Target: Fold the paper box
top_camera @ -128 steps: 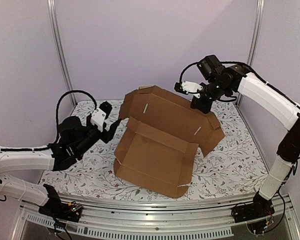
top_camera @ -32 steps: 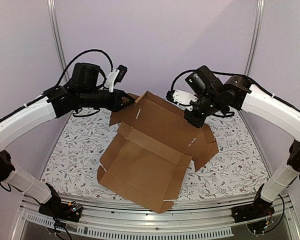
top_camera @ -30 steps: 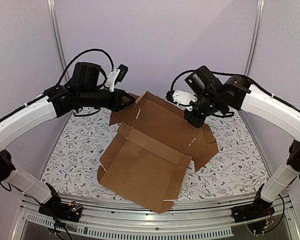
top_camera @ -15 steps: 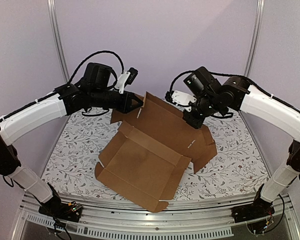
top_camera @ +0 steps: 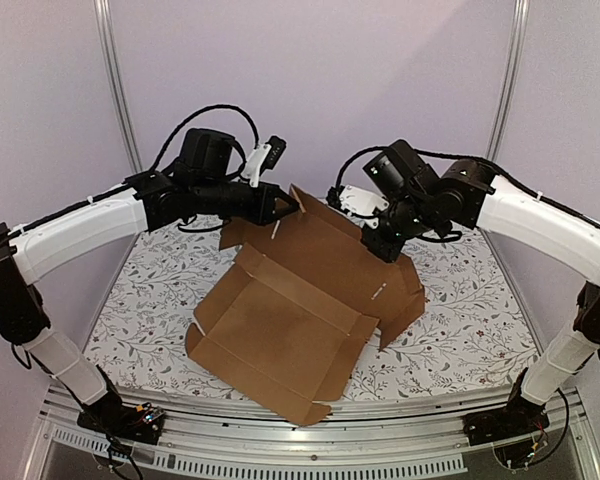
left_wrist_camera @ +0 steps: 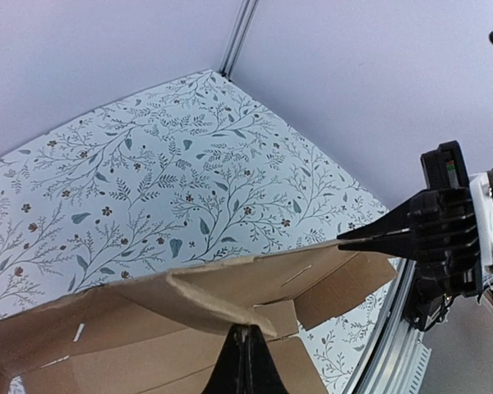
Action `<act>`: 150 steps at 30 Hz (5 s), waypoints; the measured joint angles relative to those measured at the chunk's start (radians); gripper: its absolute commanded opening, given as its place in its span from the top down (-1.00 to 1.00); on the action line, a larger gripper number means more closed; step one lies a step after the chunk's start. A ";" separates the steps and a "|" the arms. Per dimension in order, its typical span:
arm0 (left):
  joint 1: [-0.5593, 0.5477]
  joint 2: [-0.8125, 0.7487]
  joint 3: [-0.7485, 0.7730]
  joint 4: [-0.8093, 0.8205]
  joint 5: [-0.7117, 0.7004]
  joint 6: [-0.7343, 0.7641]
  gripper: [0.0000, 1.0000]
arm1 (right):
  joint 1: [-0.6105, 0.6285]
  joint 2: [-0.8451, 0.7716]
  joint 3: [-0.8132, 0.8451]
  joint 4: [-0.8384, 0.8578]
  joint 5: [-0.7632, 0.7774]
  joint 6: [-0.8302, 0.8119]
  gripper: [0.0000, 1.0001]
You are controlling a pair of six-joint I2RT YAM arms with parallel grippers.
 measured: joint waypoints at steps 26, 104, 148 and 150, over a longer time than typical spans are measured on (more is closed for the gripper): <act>-0.001 -0.014 -0.064 0.073 -0.031 0.008 1.00 | -0.008 -0.029 -0.040 0.037 0.000 0.009 1.00; 0.237 -0.393 -0.611 0.436 0.008 -0.269 0.64 | -0.160 -0.449 -0.243 0.066 -0.443 0.028 1.00; 0.126 -0.351 -0.426 0.162 0.009 -0.167 0.65 | -0.160 -0.362 -0.250 0.147 -0.280 0.117 1.00; 0.115 -0.342 -0.412 0.141 -0.016 -0.159 0.66 | -0.160 -0.359 -0.256 0.152 -0.270 0.123 1.00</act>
